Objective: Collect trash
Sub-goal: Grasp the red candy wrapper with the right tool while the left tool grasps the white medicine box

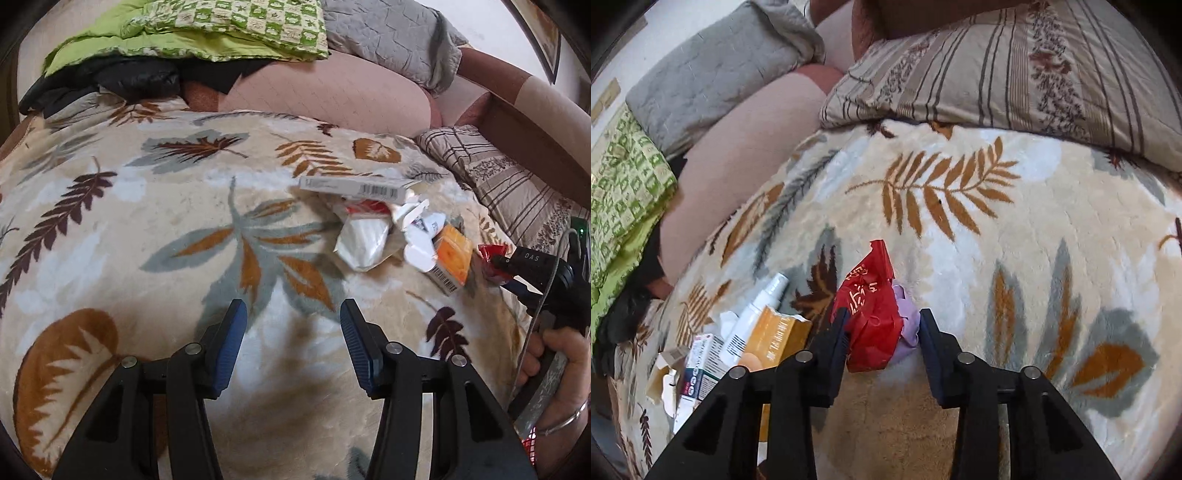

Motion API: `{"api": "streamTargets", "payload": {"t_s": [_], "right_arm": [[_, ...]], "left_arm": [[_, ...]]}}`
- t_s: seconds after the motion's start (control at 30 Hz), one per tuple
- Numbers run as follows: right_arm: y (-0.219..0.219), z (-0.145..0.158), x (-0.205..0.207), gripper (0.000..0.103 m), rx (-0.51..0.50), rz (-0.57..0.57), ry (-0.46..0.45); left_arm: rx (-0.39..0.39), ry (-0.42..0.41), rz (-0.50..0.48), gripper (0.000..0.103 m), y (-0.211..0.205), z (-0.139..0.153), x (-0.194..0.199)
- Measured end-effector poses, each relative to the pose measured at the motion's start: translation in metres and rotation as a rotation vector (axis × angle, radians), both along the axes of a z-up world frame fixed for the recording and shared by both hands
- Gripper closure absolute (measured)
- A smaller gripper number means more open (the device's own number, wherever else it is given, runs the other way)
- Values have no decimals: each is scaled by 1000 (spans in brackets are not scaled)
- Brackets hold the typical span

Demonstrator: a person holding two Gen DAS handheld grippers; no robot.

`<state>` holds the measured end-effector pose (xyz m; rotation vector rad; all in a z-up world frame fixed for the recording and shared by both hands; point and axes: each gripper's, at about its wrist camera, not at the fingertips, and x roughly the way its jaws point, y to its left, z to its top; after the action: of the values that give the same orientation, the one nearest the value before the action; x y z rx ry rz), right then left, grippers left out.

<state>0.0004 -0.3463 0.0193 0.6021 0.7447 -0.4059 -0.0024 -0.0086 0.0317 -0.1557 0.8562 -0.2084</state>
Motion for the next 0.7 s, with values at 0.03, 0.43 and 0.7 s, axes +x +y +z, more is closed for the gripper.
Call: {"api": "streamTargets", "payload": {"t_s": [0.03, 0.43, 0.7], "right_arm": [[1, 6, -4, 65, -23, -14, -19], [7, 44, -19, 65, -134, -15, -153], [8, 52, -23, 64, -131, 15, -186]], "left_arm": [[-18, 7, -7, 51, -1, 3, 3], [-376, 339, 106, 29, -2, 11, 120], [-511, 426, 202, 30, -6, -28, 162]]}}
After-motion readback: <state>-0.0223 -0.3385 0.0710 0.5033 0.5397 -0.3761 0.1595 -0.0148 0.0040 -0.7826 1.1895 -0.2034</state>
